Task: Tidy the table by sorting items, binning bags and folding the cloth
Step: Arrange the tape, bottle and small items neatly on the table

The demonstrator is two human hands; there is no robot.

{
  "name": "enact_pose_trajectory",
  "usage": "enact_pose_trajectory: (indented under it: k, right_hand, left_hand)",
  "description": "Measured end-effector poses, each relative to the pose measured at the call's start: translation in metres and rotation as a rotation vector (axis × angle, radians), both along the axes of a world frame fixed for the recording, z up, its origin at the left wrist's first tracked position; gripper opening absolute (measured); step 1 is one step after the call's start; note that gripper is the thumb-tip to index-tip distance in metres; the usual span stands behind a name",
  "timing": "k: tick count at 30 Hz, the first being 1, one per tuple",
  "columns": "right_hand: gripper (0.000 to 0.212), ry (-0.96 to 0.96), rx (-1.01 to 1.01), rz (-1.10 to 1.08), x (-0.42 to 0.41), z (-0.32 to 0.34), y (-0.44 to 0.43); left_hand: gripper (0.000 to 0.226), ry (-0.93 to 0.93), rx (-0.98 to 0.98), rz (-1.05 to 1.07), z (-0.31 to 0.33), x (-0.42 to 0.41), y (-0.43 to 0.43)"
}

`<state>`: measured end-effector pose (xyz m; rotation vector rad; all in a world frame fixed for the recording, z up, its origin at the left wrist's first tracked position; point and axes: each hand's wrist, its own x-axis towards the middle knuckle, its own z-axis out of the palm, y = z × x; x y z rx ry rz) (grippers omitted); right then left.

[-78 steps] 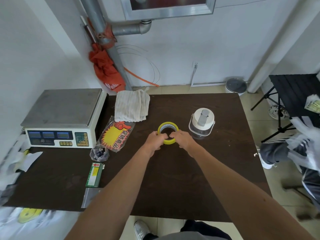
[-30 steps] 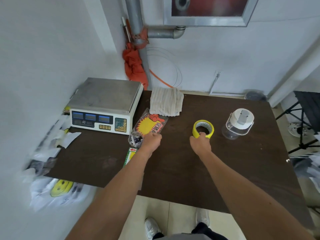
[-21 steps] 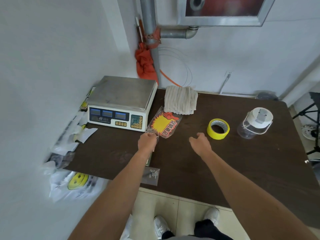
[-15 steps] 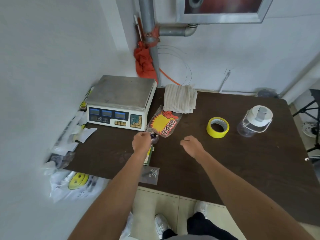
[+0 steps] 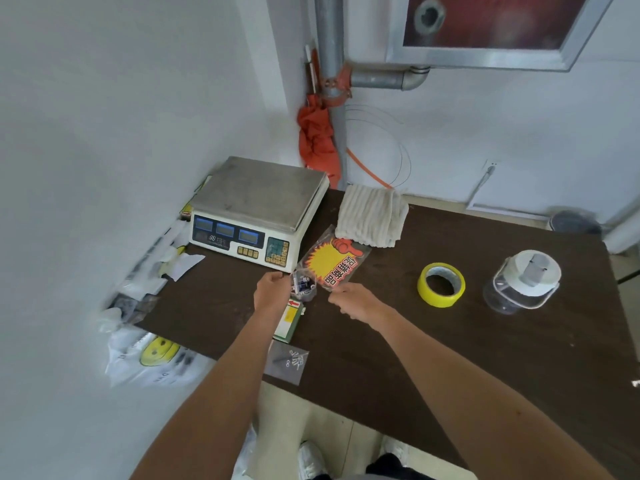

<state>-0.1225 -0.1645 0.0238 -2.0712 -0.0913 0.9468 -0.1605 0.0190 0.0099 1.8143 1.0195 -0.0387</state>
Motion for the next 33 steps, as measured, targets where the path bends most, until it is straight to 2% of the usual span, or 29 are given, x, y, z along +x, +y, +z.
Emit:
enact_pose_trajectory:
  k: [4, 9, 11, 15, 16, 20, 23, 33]
  right_hand:
    - [0.047, 0.01, 0.008, 0.088, 0.013, -0.001, 0.003]
    - [0.034, 0.059, -0.001, 0.126, 0.017, -0.01, 0.016]
    - [0.035, 0.073, -0.012, 0.123, 0.018, -0.017, 0.023]
    - [0.06, 0.07, 0.024, 0.051, 0.02, -0.026, 0.04]
    - [0.061, 0.061, 0.028, 0.031, 0.021, -0.027, 0.044]
    - [0.043, 0.073, 0.052, -0.056, 0.026, -0.029, 0.058]
    - [0.04, 0.122, 0.065, -0.126, 0.03, -0.03, 0.064]
    - [0.03, 0.171, 0.11, -0.257, 0.035, -0.039, 0.075]
  left_hand:
    - [0.048, 0.016, -0.007, -0.004, 0.007, 0.0, -0.007]
    - [0.048, 0.037, 0.018, -0.044, 0.003, 0.0, -0.004]
    - [0.053, 0.064, -0.004, -0.049, 0.001, 0.003, 0.0]
    - [0.066, 0.125, -0.05, -0.121, -0.008, 0.011, 0.009]
    - [0.068, 0.143, -0.052, -0.145, -0.01, 0.013, 0.011]
    - [0.057, 0.159, -0.056, -0.179, -0.024, 0.021, 0.017]
    - [0.013, 0.145, -0.054, -0.168, -0.031, 0.024, 0.016]
    - [0.036, 0.099, 0.024, -0.156, -0.035, 0.022, 0.013]
